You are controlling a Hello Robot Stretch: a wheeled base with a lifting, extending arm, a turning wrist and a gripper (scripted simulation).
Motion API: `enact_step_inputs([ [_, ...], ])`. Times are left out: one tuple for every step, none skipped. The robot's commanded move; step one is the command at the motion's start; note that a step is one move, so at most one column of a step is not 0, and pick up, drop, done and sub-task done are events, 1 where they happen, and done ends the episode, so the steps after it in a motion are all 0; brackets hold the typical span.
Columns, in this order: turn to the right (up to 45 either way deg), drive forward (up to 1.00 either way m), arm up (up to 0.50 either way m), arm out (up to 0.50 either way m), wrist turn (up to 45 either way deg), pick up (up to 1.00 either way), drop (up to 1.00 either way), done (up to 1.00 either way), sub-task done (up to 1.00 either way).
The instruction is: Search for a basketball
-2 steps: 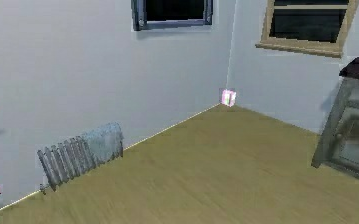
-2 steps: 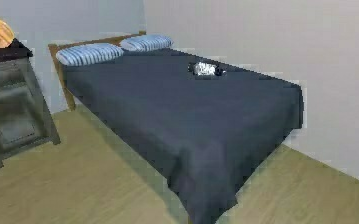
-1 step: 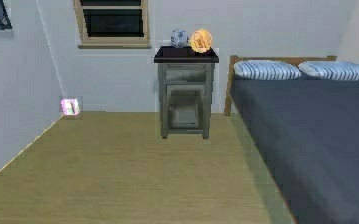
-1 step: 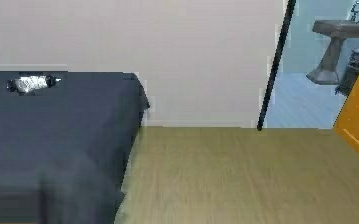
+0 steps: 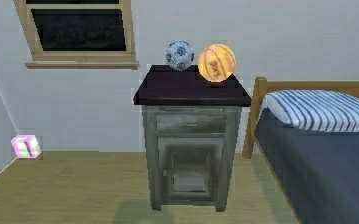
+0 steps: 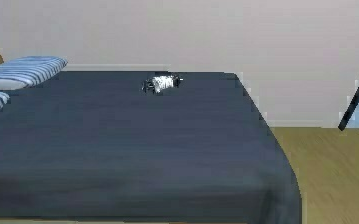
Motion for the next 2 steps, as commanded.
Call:
enact_step_inputs([
  [0.0, 0.4, 0.0, 0.0, 0.0, 0.0, 0.0, 0.0, 0.0],
  [12.0, 0.0, 0.0, 0.0, 0.0, 0.0, 0.0, 0.0, 0.0],
])
